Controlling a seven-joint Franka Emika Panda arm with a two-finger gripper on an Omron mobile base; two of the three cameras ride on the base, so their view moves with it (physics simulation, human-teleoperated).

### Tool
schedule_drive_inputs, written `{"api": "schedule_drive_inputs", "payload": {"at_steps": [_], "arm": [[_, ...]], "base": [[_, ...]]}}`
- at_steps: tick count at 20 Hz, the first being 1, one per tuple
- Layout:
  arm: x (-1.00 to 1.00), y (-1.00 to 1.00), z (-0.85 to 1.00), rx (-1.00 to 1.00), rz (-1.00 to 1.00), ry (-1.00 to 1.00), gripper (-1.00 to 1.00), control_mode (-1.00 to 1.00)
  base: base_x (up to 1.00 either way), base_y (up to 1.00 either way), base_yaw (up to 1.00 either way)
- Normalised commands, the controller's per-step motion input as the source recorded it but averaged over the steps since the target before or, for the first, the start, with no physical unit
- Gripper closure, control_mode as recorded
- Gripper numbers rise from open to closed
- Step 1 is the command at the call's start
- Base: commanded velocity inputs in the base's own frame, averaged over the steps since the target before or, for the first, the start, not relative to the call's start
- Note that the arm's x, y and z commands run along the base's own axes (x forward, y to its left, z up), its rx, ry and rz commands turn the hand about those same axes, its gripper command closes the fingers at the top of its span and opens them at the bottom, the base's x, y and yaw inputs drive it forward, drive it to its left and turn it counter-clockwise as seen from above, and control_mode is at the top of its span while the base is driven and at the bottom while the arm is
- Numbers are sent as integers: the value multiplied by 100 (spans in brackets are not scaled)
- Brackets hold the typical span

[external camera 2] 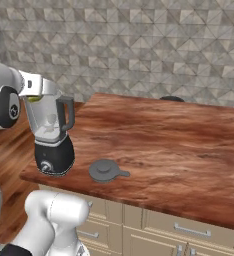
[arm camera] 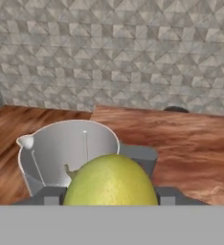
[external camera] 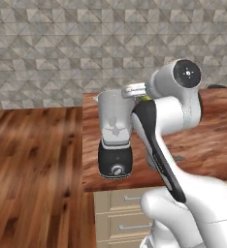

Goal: Grab the garlic and lemon from the fridge, place them in the blender, close the lid, and turn on the blender to create a marinade.

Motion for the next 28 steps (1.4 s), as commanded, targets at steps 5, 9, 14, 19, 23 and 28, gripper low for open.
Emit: {"api": "schedule_drive_inputs", "payload": {"at_steps": [5, 9, 14, 19, 23, 28], "arm": [[57, 15, 8, 0, 5, 2, 100, -100], [51, 12, -27, 0, 10, 2, 100, -100], [46, 18, -50, 0, 9, 5, 100, -100], [55, 23, -44, 0, 7, 10, 100, -100], [62, 19, -17, 0, 2, 12, 100, -100], [58, 28, -19, 0, 0, 10, 100, -100]], "base": [[0, 0, 0], [0, 0, 0], [0, 0, 0], [0, 0, 0], [0, 0, 0], [0, 0, 0]]}}
